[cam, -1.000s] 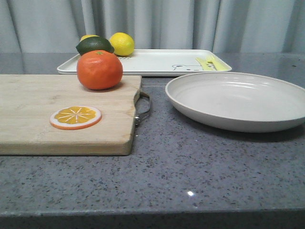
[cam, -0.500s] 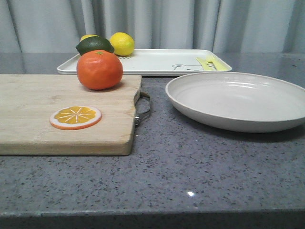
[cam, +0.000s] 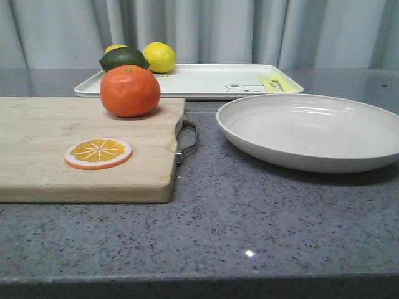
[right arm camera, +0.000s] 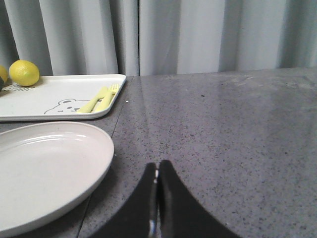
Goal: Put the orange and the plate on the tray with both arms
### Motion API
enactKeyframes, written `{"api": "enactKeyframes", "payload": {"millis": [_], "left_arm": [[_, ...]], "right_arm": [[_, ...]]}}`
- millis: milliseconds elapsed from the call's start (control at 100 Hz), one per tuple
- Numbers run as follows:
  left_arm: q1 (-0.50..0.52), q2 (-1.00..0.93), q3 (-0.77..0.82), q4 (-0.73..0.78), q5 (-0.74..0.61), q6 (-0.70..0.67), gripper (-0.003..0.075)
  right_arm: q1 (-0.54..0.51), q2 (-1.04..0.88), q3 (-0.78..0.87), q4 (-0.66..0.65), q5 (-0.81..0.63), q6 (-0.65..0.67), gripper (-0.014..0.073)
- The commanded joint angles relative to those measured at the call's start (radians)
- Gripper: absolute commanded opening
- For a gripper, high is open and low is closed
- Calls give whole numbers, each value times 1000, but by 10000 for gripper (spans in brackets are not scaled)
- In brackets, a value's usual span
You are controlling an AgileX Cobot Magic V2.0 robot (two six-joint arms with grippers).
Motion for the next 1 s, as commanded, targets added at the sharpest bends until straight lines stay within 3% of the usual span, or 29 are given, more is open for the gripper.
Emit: {"api": "enactKeyframes", "payload": {"millis": [0, 660, 820, 990], "left_arm": [[1, 65, -83, -15, -74, -19, -19], [-1, 445, -346, -34, -78, -21, -19], [-1, 510, -388, -34, -79, -21, -19], [-1, 558, -415, -34, -79, -21, -18]], "right_arm": [[-7, 54, -86, -2, -45, -5, -59], [-6, 548, -367, -15, -50, -13, -59], [-6, 611, -371, -15, -129, -13, -59], [-6, 626, -371, -15, -119, -13, -59]]}}
